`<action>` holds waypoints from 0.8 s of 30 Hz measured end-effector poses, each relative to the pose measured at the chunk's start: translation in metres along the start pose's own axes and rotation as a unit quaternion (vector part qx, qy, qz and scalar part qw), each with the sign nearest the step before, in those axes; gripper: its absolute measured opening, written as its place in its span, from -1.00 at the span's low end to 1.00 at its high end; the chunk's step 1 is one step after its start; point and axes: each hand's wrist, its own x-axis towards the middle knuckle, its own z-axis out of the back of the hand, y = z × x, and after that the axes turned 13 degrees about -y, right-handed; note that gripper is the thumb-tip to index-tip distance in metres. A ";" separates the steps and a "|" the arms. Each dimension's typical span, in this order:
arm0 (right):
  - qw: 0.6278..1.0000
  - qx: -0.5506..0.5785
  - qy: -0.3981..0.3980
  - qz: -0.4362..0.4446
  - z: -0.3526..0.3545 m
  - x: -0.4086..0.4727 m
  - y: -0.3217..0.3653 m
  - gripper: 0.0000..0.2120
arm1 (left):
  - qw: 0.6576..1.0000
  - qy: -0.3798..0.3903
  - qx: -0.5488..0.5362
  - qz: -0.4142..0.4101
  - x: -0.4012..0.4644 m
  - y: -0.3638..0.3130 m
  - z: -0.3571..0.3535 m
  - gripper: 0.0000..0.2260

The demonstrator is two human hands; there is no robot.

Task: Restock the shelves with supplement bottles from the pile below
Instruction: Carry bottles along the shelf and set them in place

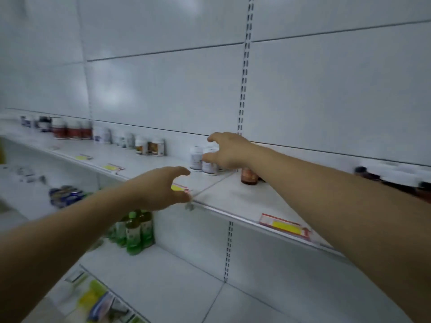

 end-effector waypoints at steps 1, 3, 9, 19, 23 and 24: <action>1.000 0.006 0.007 0.020 -0.017 0.016 0.030 -0.37 | 1.000 -0.002 0.010 0.016 -0.006 0.028 0.008 -0.41; 0.997 0.016 0.023 0.065 -0.054 0.048 0.093 -0.38 | 0.998 0.004 0.031 0.057 -0.019 0.088 0.023 -0.41; 0.978 0.076 0.066 0.183 -0.157 0.115 0.283 -0.37 | 0.984 0.029 0.086 0.156 -0.055 0.261 0.062 -0.48; 0.955 0.045 0.158 0.245 -0.367 0.223 0.442 -0.38 | 0.949 0.057 0.119 0.286 -0.056 0.499 0.059 -0.42; 0.958 0.040 0.165 0.232 -0.444 0.297 0.475 -0.39 | 0.945 0.056 0.114 0.301 -0.012 0.592 0.045 -0.41; 0.959 0.047 0.165 0.227 -0.460 0.318 0.484 -0.39 | 0.944 0.053 0.113 0.304 0.003 0.616 0.045 -0.41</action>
